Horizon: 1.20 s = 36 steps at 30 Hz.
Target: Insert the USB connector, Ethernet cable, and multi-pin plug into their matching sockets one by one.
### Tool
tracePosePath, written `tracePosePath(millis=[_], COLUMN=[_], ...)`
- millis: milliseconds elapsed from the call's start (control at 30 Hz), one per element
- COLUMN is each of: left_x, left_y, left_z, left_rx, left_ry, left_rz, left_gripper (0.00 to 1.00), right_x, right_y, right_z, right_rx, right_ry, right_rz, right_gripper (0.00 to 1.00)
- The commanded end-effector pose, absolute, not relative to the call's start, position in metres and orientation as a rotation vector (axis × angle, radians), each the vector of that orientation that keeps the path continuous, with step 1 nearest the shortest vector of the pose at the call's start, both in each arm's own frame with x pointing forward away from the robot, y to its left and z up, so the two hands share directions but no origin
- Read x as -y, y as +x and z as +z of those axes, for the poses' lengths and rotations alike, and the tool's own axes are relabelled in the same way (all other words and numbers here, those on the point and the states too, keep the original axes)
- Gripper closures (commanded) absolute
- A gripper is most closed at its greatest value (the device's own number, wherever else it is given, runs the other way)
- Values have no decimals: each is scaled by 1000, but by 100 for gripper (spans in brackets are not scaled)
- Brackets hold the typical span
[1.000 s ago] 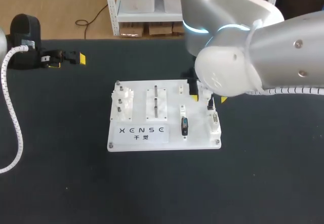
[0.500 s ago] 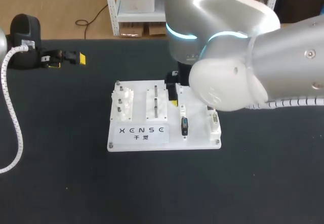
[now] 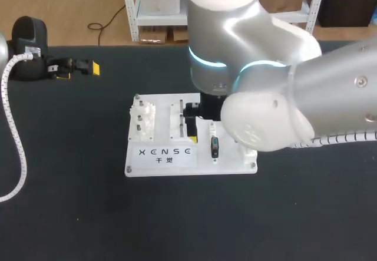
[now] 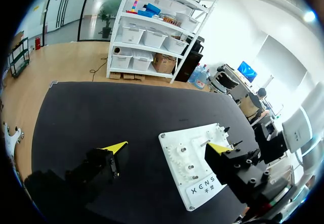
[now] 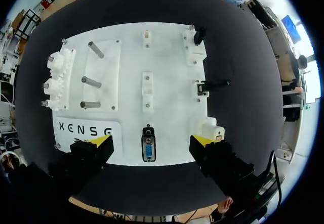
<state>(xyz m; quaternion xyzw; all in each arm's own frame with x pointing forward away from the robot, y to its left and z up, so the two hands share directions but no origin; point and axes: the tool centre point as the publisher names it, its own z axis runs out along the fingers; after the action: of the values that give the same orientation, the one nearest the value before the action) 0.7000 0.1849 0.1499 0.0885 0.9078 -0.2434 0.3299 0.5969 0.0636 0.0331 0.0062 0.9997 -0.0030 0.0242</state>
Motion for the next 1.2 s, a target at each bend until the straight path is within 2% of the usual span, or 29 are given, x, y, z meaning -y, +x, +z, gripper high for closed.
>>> tracePosePath(millis=[33,333,367,400,467,900,1200], left_x=[-185,-185,-185,-185,-185,-185,-185], left_y=[700,700,700,700,700,700,700], left_z=[150,150,150,150,150,150,150], left_rx=[-2374,-2374,-2374,-2374,-2374,-2374,-2374], left_ry=[231,231,231,231,231,231,231], left_rz=[-636,-636,-636,-636,-636,-636,-636], left_gripper=[0,0,0,0,0,0,0], right_x=[-64,-65,-65,-65,-65,-65,-64], right_y=[595,593,592,592,592,587,591], right_z=[23,19,18,18,18,13,10], right_rx=[-3103,-3114,-3114,-3114,-3113,-3115,-3129], right_ry=[-3,-46,-47,-49,-56,-71,-46], right_rz=[19,50,49,49,46,35,44], right_gripper=[0,0,21,48,55,67,71])
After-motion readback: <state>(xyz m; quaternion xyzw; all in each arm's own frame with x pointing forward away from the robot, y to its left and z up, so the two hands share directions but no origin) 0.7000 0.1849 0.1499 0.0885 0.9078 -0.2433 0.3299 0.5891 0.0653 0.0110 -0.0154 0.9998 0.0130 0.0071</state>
